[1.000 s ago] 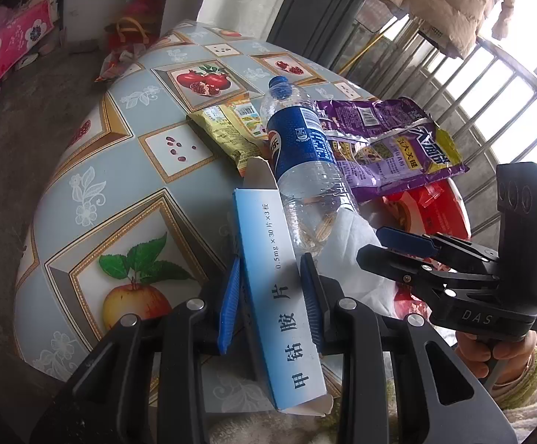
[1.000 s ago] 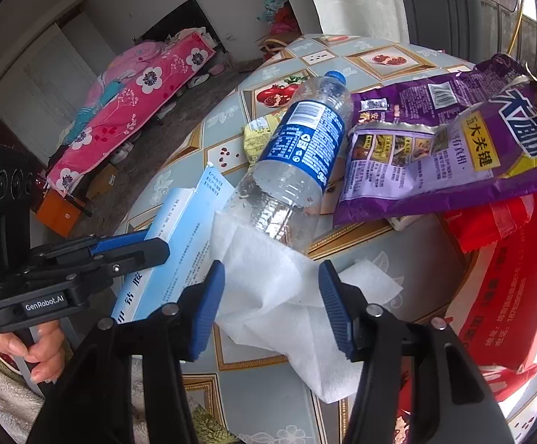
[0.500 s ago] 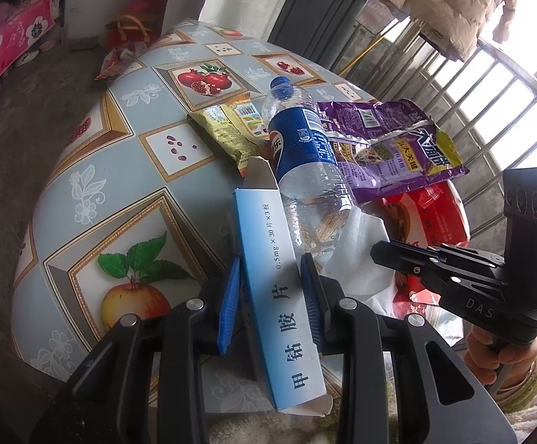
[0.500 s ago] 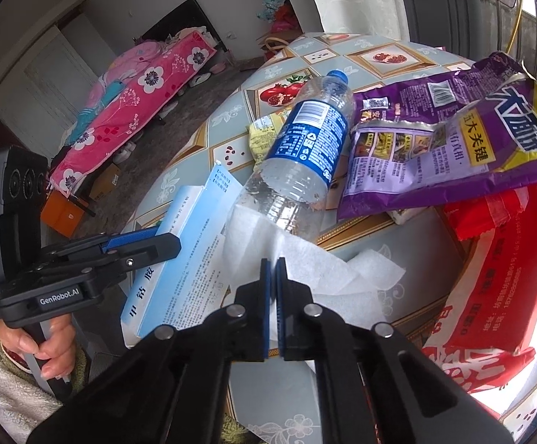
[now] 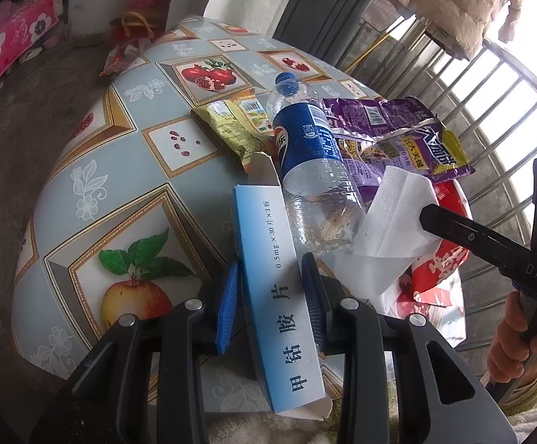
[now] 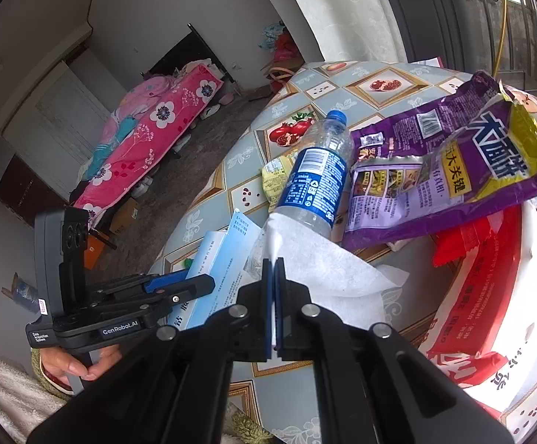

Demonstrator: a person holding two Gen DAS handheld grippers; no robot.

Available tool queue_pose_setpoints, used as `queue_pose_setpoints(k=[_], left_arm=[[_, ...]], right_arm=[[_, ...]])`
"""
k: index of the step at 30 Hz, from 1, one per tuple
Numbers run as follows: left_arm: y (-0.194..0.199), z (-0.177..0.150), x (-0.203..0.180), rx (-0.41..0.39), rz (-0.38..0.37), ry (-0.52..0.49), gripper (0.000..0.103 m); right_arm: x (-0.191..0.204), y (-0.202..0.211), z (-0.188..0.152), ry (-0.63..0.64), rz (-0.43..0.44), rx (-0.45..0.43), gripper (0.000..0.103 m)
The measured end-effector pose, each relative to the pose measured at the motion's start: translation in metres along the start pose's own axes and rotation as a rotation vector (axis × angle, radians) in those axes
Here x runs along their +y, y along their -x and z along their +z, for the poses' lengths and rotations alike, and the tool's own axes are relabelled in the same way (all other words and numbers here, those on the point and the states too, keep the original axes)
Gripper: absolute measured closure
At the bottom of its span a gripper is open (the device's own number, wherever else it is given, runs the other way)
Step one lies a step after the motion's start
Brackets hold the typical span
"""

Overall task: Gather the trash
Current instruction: 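Lift the medicine box and white tissue off the table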

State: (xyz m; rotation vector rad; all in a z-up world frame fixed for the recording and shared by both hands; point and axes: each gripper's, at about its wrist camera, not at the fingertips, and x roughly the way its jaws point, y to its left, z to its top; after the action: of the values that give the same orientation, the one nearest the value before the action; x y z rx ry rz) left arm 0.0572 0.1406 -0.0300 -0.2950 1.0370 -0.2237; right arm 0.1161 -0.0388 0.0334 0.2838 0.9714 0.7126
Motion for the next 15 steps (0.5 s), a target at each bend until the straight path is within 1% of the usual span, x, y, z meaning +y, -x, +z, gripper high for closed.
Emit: queue_pose_setpoints(k=[8, 15], left_arm=[[0.005, -0.002, 0.004, -0.011, -0.003, 0.023, 0.073], [0.022, -0.007, 0.004, -0.052, 0.01, 0.022, 0.073]], right_arm=[[0.003, 0.009, 0.004, -0.003, 0.016, -0.015, 0.102], [0.01, 0.022, 0.005, 0.002, 0.032, -0.045, 0.102]])
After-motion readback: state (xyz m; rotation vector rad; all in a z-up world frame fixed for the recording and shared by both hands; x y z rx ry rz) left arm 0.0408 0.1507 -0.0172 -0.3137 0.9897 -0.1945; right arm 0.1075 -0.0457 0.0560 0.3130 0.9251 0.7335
